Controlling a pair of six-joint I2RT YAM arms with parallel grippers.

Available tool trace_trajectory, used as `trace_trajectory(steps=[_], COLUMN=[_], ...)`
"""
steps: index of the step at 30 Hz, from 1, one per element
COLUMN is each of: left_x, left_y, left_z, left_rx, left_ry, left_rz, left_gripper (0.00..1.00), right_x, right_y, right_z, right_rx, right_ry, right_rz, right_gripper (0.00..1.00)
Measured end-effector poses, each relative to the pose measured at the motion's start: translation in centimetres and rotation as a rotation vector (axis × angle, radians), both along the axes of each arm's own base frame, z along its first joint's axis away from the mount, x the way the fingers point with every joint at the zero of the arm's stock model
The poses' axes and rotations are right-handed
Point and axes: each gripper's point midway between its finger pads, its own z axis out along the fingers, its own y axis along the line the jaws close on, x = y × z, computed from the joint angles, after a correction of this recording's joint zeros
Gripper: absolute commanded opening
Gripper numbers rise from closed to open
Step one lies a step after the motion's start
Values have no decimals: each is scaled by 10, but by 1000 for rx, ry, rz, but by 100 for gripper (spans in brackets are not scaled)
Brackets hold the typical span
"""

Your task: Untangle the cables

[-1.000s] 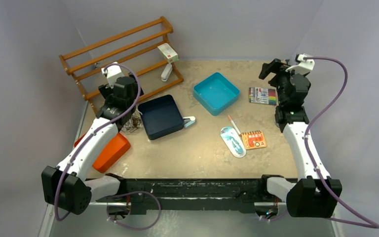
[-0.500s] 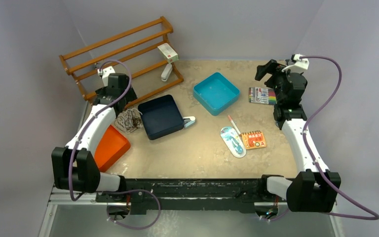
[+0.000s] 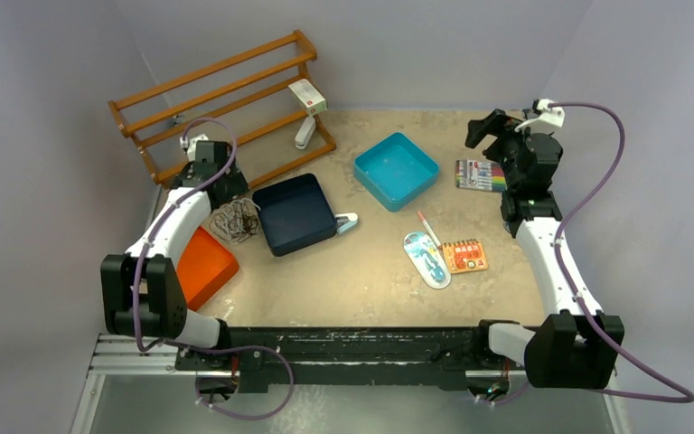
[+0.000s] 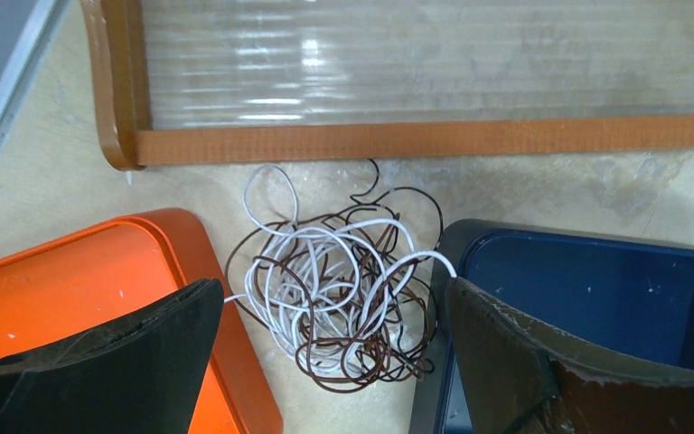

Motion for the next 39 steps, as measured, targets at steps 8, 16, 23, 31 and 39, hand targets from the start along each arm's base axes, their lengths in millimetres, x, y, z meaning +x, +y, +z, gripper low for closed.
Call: trace_trajectory(steps=[8,16,23,31,39], left_x=[-8,-12,-17,-20,-25], left_y=[-7,-11,-12,-12,-12], left_z=[-29,-37,-45,-65,-94], left_rx=[-33,-58,-66,-67,-70], left_ry=[80,105,130,195,279], left_rz=[-28,-51,-58,-54,-44], left_gripper=[93,94,95,96,93], right_x=[0,1,3,3,2], right_y=[4,6,8,9,9], right_z=[0,-2,-8,-10,-23], right_rx=[13,21,29,30,32], right_ry=[0,5,20,21,52], right_rz=[20,27,42,43,44], right_gripper=[99,99,99,99,99])
